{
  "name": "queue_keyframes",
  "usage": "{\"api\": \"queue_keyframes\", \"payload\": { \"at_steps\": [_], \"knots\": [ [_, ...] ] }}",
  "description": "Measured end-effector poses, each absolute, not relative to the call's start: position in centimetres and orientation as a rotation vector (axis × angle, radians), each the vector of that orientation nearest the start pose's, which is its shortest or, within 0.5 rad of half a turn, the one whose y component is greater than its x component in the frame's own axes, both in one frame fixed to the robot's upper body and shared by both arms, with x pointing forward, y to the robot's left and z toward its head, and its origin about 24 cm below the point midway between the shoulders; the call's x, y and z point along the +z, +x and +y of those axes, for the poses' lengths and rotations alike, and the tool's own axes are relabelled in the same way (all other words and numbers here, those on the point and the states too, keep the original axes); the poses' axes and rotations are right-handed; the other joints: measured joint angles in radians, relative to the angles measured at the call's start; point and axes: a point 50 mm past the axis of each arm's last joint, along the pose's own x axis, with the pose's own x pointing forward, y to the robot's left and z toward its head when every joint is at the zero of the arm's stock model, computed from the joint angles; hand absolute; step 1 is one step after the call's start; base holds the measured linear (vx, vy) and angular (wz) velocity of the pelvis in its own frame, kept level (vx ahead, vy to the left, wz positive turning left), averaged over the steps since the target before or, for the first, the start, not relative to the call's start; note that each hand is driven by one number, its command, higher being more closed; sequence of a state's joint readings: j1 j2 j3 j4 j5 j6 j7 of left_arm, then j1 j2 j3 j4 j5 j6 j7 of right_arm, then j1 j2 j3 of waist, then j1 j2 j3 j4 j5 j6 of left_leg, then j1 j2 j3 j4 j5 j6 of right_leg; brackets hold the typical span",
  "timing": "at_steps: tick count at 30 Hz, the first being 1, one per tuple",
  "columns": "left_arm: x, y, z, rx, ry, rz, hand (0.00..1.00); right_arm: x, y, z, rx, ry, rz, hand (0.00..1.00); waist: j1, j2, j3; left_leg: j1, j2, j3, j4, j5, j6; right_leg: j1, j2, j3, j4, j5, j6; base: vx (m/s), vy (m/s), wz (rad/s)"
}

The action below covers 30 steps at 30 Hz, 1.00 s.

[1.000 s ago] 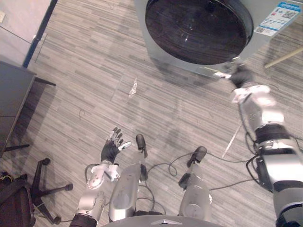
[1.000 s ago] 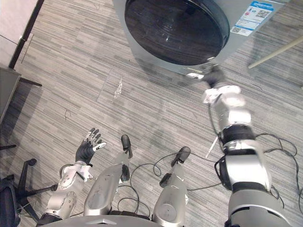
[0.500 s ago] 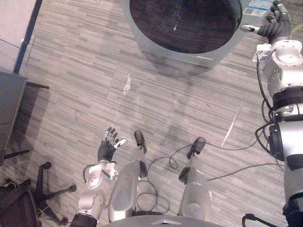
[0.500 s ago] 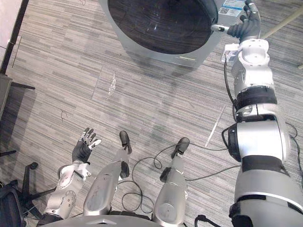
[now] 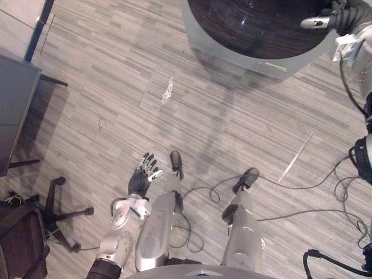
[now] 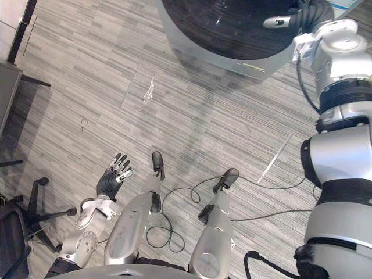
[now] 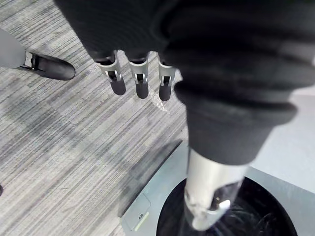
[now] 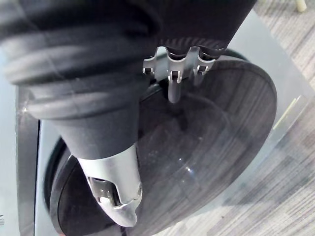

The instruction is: Pick up the laundry basket with both hands and put the clothes into the washing machine.

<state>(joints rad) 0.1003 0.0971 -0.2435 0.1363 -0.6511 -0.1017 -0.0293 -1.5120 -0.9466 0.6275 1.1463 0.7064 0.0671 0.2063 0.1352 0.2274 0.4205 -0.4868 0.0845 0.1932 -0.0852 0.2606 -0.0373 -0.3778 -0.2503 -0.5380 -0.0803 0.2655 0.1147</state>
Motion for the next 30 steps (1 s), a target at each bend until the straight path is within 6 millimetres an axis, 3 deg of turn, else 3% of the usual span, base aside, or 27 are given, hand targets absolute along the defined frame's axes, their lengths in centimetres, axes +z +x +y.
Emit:
{"api": "queue_keyframes", "payload": {
  "at_steps": [4, 9, 12, 13, 18, 21, 24, 26, 30],
  "knots": [
    [-0.6, 22.3, 12.2, -0.126, -0.578, 0.190, 0.00, 36.6, 36.5, -32.8, -0.234, -0.327, -0.221, 0.00, 0.020, 0.017, 0.004, -0.008, 0.000, -0.031, 0.004, 0.005, -0.002, 0.015, 0.004, -0.032, 0.000, -0.005, -0.001, 0.00, 0.046, 0.19],
    [-0.6, 22.2, 12.0, -0.137, -0.585, 0.192, 0.00, 36.8, 36.2, -33.0, -0.237, -0.350, -0.199, 0.00, 0.029, 0.017, 0.003, -0.021, 0.001, -0.046, 0.005, 0.005, -0.006, 0.013, 0.006, -0.047, 0.000, -0.010, -0.008, 0.00, 0.043, 0.10],
    [-0.6, 22.2, 11.8, -0.146, -0.583, 0.195, 0.00, 35.1, 36.1, -32.1, -0.135, -0.337, -0.226, 0.00, 0.022, 0.018, 0.003, -0.021, 0.008, -0.044, 0.006, 0.004, -0.008, 0.012, 0.012, -0.045, 0.000, -0.012, -0.011, 0.00, 0.018, -0.07],
    [-0.6, 22.2, 11.8, -0.148, -0.582, 0.197, 0.00, 34.2, 36.1, -31.1, -0.051, -0.241, -0.258, 0.00, 0.012, 0.019, 0.002, -0.019, 0.014, -0.040, 0.006, 0.003, -0.013, 0.009, 0.017, -0.040, -0.001, -0.013, -0.012, 0.01, -0.006, -0.15],
    [-0.8, 21.9, 12.2, -0.120, -0.640, 0.204, 0.00, 30.7, 37.0, -25.4, 0.248, -0.101, -0.257, 0.00, -0.008, 0.026, -0.003, 0.004, 0.060, -0.030, 0.006, 0.007, -0.035, -0.001, 0.061, 0.002, -0.001, -0.021, -0.025, 0.00, -0.053, -0.32],
    [-1.3, 21.4, 12.9, -0.080, -0.663, 0.217, 0.00, 28.6, 37.4, -24.0, 0.389, -0.008, -0.234, 0.00, -0.008, 0.043, -0.013, 0.001, 0.074, -0.036, 0.006, 0.008, -0.043, -0.005, 0.078, 0.002, -0.001, -0.026, -0.031, -0.02, -0.063, -0.08],
    [-1.5, 21.2, 13.0, -0.071, -0.677, 0.222, 0.00, 28.2, 37.5, -24.8, 0.381, 0.034, -0.254, 0.00, -0.005, 0.060, -0.024, -0.002, 0.068, -0.038, 0.006, 0.007, -0.044, -0.007, 0.072, 0.003, -0.001, -0.023, -0.028, -0.02, 0.024, 0.04],
    [-1.4, 21.2, 13.1, -0.067, -0.677, 0.214, 0.00, 29.0, 37.3, -26.9, 0.261, 0.082, -0.326, 0.00, 0.013, 0.061, -0.024, -0.004, 0.061, -0.037, 0.006, 0.003, -0.049, -0.010, 0.064, 0.004, -0.001, -0.019, -0.025, -0.02, 0.049, 0.04],
    [-1.4, 21.2, 13.1, -0.068, -0.677, 0.214, 0.00, 29.0, 37.7, -26.6, 0.228, 0.118, -0.348, 0.00, 0.017, 0.061, -0.024, -0.002, 0.049, -0.026, 0.006, 0.006, -0.043, -0.015, 0.050, 0.015, -0.001, -0.014, -0.019, 0.00, 0.044, -0.03]
  ]
}}
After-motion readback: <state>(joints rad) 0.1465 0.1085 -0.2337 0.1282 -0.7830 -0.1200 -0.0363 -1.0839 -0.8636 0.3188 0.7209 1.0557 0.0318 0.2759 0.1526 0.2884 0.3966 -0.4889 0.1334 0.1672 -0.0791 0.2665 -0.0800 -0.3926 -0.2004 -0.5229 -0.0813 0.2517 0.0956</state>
